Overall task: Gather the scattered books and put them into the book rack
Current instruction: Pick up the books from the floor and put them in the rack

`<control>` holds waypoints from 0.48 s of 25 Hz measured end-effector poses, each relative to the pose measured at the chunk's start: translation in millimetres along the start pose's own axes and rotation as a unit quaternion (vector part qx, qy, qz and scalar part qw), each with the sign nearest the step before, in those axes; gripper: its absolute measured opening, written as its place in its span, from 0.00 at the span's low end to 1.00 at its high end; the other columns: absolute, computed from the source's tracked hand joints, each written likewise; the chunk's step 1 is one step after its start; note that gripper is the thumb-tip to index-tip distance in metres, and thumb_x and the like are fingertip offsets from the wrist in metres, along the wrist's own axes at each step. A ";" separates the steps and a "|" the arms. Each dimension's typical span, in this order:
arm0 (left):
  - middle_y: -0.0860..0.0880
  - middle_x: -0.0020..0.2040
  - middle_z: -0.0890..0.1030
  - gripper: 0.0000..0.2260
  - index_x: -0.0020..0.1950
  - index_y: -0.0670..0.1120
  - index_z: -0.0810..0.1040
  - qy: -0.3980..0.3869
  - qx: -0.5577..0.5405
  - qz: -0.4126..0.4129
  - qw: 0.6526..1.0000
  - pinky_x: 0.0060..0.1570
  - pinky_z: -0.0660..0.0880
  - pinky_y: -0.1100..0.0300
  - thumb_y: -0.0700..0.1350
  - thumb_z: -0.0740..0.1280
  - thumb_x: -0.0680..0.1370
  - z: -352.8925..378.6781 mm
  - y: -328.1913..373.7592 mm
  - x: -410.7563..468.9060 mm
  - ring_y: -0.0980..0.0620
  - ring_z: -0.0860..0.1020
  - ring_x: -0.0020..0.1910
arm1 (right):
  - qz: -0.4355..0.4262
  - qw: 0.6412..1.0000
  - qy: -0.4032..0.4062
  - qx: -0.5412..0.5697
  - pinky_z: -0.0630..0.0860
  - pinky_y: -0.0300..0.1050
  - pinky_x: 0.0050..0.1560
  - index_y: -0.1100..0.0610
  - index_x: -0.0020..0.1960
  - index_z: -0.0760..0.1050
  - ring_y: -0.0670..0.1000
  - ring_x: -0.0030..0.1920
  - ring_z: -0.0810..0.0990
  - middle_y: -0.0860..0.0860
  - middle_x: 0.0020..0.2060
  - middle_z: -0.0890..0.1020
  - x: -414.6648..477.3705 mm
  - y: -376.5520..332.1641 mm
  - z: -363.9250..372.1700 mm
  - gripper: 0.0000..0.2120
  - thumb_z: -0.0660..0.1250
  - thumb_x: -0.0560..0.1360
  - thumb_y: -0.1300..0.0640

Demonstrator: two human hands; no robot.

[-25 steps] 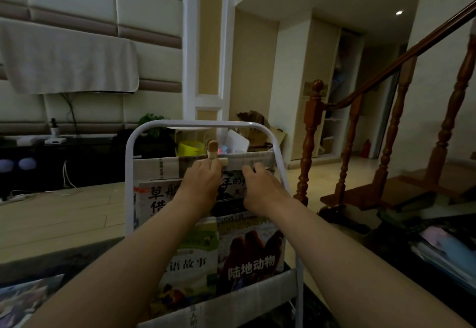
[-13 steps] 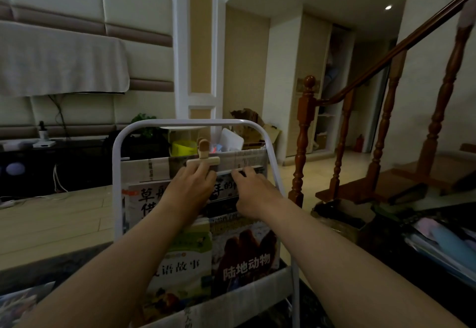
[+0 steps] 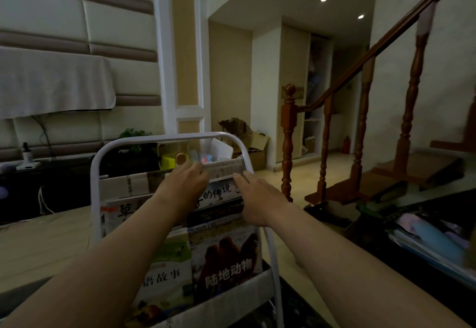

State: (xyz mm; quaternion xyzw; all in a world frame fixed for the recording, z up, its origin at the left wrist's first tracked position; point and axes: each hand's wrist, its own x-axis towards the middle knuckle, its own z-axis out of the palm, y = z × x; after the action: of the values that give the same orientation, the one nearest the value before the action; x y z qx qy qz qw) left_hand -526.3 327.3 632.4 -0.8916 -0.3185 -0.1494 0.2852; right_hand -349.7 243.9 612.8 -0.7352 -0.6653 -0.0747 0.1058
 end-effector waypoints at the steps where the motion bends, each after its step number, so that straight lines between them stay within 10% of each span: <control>1: 0.44 0.63 0.72 0.17 0.65 0.44 0.71 0.009 -0.020 -0.006 1.000 0.59 0.72 0.55 0.41 0.67 0.76 -6.9 9.3 6.4 0.46 0.72 0.61 | 0.002 1.000 0.009 0.000 0.72 0.57 0.65 0.53 0.80 0.48 0.61 0.73 0.63 0.55 0.77 0.57 -6.4 7.6 -5.5 0.40 0.68 0.76 0.57; 12: 0.47 0.54 0.72 0.10 0.58 0.47 0.70 0.036 -0.134 0.099 0.985 0.46 0.68 0.59 0.49 0.62 0.79 -31.7 206.1 88.7 0.52 0.66 0.46 | 0.132 0.990 0.055 0.020 0.75 0.57 0.60 0.53 0.75 0.59 0.61 0.66 0.69 0.56 0.68 0.66 -114.7 162.7 -29.9 0.30 0.65 0.77 0.61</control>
State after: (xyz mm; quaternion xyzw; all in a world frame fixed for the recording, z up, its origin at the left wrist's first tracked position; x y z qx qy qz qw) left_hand -327.6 220.3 612.2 -0.9429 -0.1955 -0.1938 0.1876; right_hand -198.9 110.9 603.8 -0.8090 -0.5571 -0.0873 0.1662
